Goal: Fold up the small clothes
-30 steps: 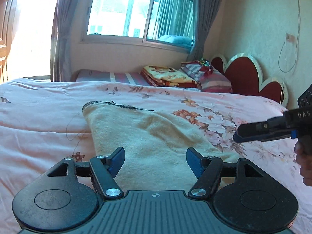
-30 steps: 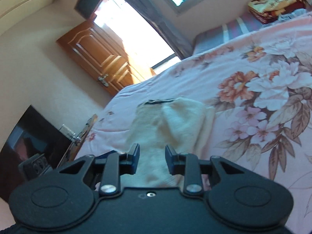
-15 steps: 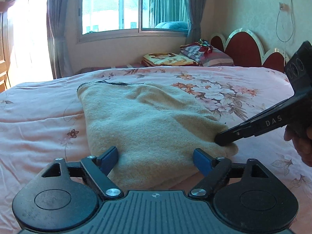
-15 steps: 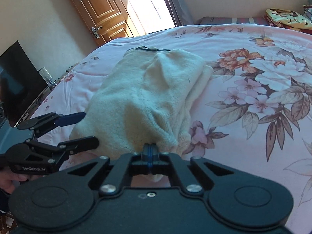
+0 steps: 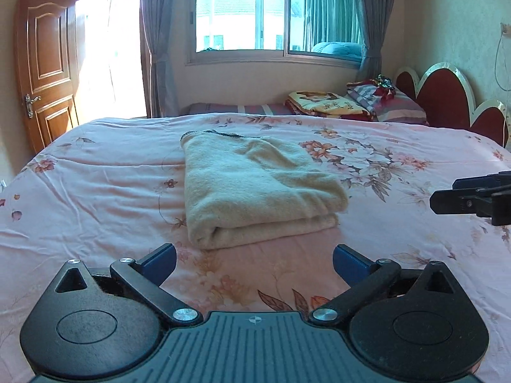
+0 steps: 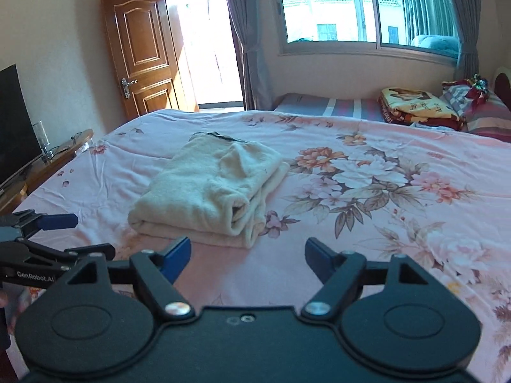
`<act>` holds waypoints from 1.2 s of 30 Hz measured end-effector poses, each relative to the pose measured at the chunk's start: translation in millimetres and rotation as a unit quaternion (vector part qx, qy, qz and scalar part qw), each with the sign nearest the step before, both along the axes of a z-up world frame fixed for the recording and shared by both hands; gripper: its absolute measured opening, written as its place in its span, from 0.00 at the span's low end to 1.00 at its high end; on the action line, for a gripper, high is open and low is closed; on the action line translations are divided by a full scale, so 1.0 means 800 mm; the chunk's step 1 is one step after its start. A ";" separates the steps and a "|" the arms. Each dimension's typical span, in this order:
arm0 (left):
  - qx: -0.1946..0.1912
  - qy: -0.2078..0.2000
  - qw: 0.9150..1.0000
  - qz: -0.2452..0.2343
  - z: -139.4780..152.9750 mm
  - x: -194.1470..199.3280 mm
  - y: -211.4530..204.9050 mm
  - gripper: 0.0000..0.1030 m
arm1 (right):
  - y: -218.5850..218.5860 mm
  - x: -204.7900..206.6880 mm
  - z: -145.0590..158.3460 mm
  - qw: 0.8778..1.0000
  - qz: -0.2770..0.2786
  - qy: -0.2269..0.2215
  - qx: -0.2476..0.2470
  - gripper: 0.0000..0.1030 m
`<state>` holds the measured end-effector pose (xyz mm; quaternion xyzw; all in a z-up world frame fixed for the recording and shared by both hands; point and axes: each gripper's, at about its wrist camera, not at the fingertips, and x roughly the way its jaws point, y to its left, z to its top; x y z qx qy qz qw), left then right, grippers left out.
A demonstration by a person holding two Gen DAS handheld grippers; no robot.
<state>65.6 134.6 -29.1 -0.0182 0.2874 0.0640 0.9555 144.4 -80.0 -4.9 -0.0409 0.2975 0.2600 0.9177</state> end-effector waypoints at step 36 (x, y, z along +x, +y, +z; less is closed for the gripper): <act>-0.011 -0.083 0.996 0.008 0.128 -0.209 -0.078 1.00 | -0.019 -0.215 0.111 0.994 -0.053 -0.094 -0.019 0.76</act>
